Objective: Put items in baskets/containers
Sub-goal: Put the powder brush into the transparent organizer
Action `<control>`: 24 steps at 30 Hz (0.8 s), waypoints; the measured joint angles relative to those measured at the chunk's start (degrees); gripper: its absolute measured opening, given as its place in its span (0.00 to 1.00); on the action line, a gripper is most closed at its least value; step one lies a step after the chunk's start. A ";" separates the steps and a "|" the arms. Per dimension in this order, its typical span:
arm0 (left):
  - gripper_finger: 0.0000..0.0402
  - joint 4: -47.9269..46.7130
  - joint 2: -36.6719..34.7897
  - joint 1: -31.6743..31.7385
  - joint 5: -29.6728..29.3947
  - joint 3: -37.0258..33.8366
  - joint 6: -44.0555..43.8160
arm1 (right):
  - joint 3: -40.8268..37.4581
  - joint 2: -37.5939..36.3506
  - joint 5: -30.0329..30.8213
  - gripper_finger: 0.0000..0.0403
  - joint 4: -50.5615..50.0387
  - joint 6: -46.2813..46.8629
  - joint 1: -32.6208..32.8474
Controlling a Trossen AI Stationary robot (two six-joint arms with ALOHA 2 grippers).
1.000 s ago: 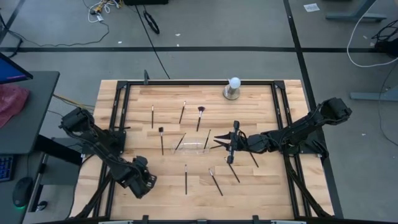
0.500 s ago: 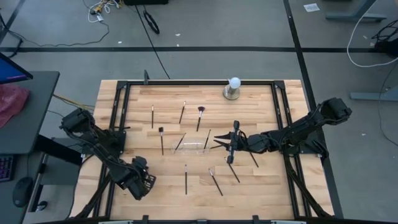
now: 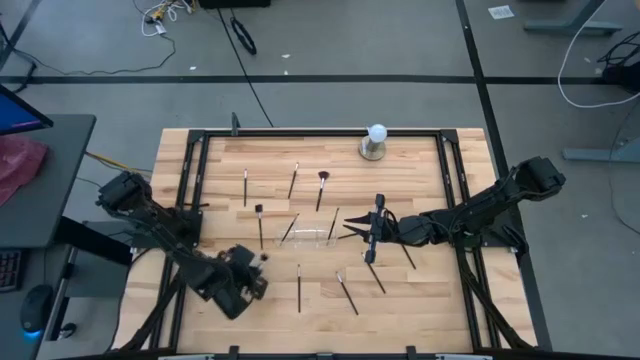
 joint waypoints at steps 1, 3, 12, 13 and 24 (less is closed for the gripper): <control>0.11 1.11 -0.47 1.10 -1.96 -0.02 3.71 | 0.00 -0.01 -0.15 0.15 0.00 0.23 -0.01; 0.11 6.06 -1.15 3.75 -4.28 -0.04 12.14 | 0.00 -0.01 -1.08 0.15 -0.03 0.90 -0.01; 0.11 35.36 -3.21 15.25 -2.76 0.07 57.26 | 0.04 -0.01 -1.53 0.15 1.04 1.29 -0.01; 0.11 37.89 -3.21 16.34 -2.81 0.07 61.58 | 0.04 -0.01 -1.52 0.15 1.11 1.30 -0.01; 0.11 54.00 -2.76 23.19 -13.67 -2.45 86.44 | 0.04 -0.01 -1.53 0.15 0.94 4.00 -0.01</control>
